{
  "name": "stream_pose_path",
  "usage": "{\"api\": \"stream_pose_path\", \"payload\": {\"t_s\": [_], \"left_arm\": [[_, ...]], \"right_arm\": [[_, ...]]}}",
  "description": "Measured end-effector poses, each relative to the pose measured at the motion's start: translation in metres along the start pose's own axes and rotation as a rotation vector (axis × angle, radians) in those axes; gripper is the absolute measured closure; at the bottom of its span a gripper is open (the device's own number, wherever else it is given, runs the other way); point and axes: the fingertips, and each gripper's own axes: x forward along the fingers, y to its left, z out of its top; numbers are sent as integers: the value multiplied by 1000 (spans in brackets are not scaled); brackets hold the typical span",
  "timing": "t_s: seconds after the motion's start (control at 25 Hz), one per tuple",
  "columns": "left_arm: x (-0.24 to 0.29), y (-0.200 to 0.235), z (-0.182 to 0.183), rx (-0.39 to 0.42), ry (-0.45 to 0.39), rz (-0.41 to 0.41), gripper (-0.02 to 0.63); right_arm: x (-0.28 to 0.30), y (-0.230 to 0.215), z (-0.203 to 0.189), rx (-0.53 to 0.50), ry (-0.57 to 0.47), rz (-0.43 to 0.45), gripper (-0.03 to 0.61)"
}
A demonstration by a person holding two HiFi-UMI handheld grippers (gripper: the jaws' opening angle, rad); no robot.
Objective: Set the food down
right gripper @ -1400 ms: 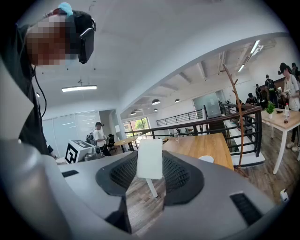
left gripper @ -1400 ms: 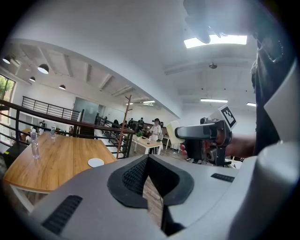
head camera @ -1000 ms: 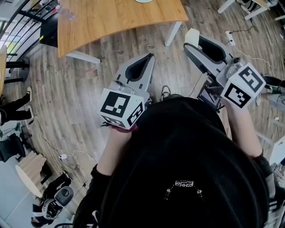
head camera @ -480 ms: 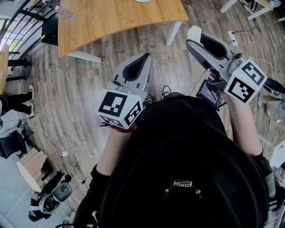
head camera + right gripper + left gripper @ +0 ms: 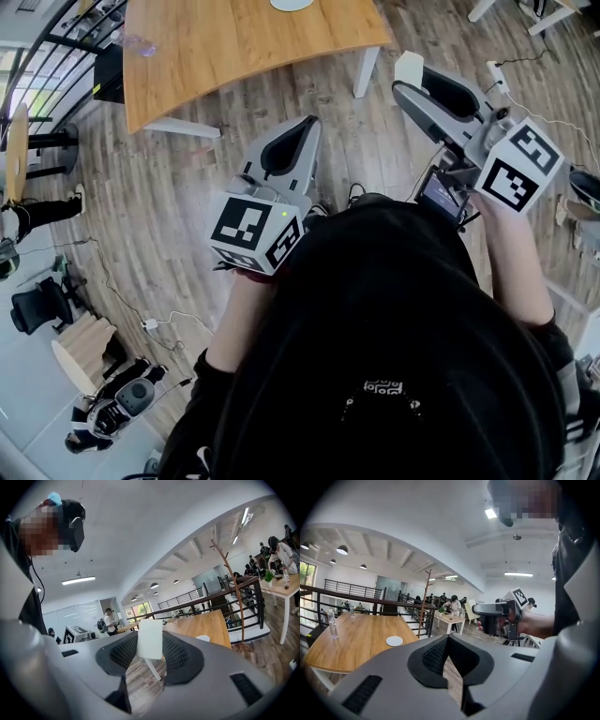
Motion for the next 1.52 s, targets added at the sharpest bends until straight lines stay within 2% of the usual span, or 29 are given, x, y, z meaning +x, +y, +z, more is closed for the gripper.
{"api": "stream_pose_path", "payload": {"t_s": [0.16, 0.4, 0.8, 1.08, 1.2, 1.4, 1.52], "left_arm": [[27, -11, -3, 11, 29, -9, 615], [46, -23, 0, 26, 37, -46, 614], [46, -27, -5, 27, 36, -49, 614], [55, -17, 4, 30, 2, -103, 614], [64, -3, 18, 33, -8, -139, 614], [95, 58, 38, 23, -27, -164, 614], [105, 72, 41, 27, -22, -189, 614]], "right_arm": [[-12, -29, 4, 13, -20, -8, 403], [-21, -45, 2, 24, -26, -4, 403], [-21, -45, 2, 22, -31, 9, 403], [-19, -45, 9, 6, -41, -42, 403], [-6, -47, 21, 1, -40, -67, 403], [50, -75, 40, -4, -25, -89, 403], [66, -81, 44, -7, -19, -101, 403]]}}
